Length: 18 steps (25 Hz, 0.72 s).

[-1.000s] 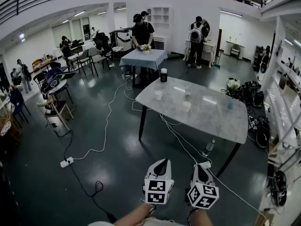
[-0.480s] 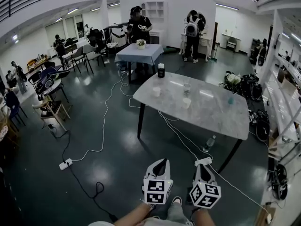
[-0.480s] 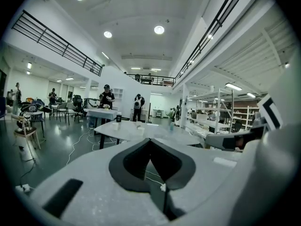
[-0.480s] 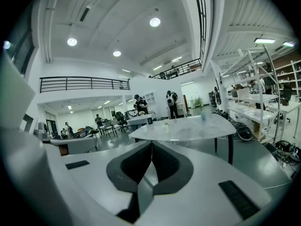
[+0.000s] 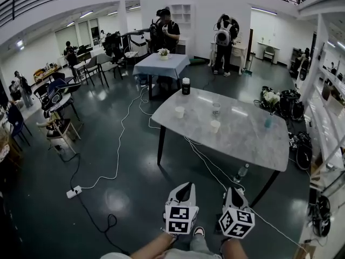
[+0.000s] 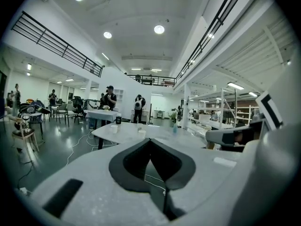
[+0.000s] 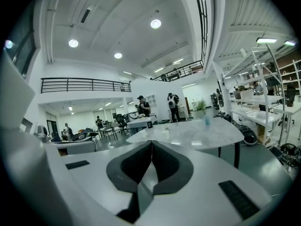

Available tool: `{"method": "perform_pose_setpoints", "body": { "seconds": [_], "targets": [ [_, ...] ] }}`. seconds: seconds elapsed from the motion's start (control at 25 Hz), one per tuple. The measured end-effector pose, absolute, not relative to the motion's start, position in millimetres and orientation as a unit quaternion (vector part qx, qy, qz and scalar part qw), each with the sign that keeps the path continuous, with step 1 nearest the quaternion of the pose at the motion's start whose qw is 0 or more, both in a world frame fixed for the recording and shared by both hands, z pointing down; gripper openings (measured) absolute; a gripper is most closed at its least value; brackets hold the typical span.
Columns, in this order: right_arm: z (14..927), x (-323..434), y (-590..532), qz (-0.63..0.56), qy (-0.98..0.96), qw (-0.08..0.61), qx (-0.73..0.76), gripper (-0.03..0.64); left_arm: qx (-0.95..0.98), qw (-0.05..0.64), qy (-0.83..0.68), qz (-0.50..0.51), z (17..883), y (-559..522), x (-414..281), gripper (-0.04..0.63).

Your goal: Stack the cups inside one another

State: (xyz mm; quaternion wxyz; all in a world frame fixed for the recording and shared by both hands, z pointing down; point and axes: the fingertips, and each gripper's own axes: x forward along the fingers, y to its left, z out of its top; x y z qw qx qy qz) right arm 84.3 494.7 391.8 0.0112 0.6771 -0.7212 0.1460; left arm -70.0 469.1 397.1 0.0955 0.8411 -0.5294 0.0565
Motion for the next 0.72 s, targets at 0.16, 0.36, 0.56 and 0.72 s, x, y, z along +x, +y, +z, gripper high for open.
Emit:
{"method": "perform_pose_setpoints", "body": {
  "seconds": [0.16,0.36,0.56,0.72],
  "targets": [
    [392,92,464,0.147,-0.729,0.01,0.669,0.008,0.837,0.092,-0.537,0.054,393,442,-59,-0.005],
    [391,99,428,0.148,-0.74,0.014,0.656,0.008,0.83,0.078,-0.549,0.065,391,410,-48,-0.005],
    [393,117,392,0.151,-0.749,0.022,0.645,0.008,0.822,0.087,-0.559,0.068,394,377,-30,-0.005],
    [391,131,361,0.154,-0.752,0.024,0.641,0.008,0.818,0.089,-0.564,0.07,393,349,-17,-0.005]
  ]
}}
